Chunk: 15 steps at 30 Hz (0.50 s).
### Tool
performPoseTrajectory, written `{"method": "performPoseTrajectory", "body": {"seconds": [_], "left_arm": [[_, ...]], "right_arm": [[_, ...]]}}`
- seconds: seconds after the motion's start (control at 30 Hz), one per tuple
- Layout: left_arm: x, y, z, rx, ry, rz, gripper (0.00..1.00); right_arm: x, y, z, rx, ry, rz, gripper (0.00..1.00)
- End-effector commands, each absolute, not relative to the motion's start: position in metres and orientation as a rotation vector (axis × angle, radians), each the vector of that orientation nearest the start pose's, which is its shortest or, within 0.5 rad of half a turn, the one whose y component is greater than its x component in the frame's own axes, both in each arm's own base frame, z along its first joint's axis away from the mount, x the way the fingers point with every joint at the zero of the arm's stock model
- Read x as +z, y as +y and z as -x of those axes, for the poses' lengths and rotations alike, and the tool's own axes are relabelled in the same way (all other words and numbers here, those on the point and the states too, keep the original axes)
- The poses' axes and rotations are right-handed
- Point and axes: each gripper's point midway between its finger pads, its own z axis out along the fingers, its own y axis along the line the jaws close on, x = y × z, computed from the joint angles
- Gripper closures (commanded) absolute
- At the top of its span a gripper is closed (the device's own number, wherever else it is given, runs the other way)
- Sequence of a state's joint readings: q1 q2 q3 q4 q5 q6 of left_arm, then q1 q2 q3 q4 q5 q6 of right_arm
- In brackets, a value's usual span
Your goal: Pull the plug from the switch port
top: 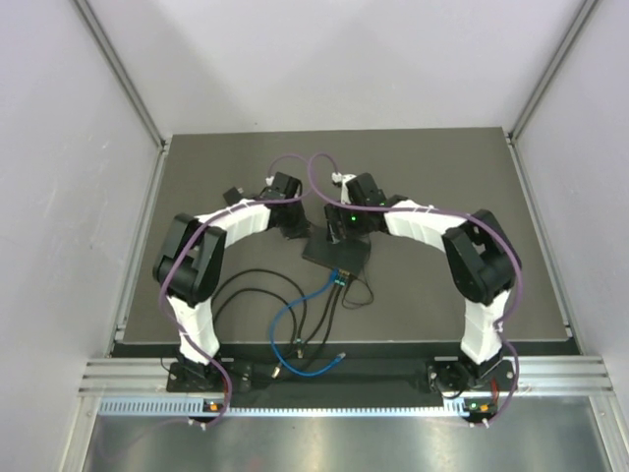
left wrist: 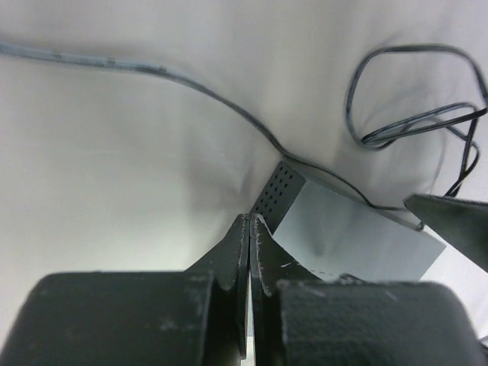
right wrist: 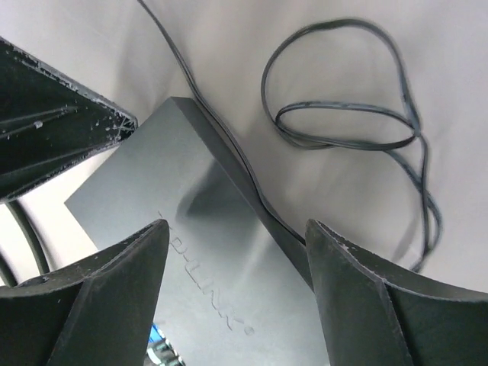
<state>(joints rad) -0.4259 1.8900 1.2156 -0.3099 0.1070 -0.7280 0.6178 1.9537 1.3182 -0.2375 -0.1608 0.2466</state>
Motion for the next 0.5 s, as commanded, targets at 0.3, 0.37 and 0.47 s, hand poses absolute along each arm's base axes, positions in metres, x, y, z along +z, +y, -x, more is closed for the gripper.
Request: {"method": "performPoseTrajectory", "body": {"seconds": [0.3,0.37,0.47], "left_arm": [[0.123,-0.187,-0.388,-0.290,2.442,0.237,0.72],[0.136,-0.192,-0.372,-0.368,2.441,0.149,0.64],[0.141,-0.222,-0.336,-0.658,2.480,-0.003,0.62]], "right_arm": [[0.131,0.248,-0.344,0.435,2.362,0.477,0.26],[0.139,0.255,-0.330,0.521,2.353,0.498,0.27],[0.140,0.258,-0.315,0.605,2.366,0.475,0.32]]}}
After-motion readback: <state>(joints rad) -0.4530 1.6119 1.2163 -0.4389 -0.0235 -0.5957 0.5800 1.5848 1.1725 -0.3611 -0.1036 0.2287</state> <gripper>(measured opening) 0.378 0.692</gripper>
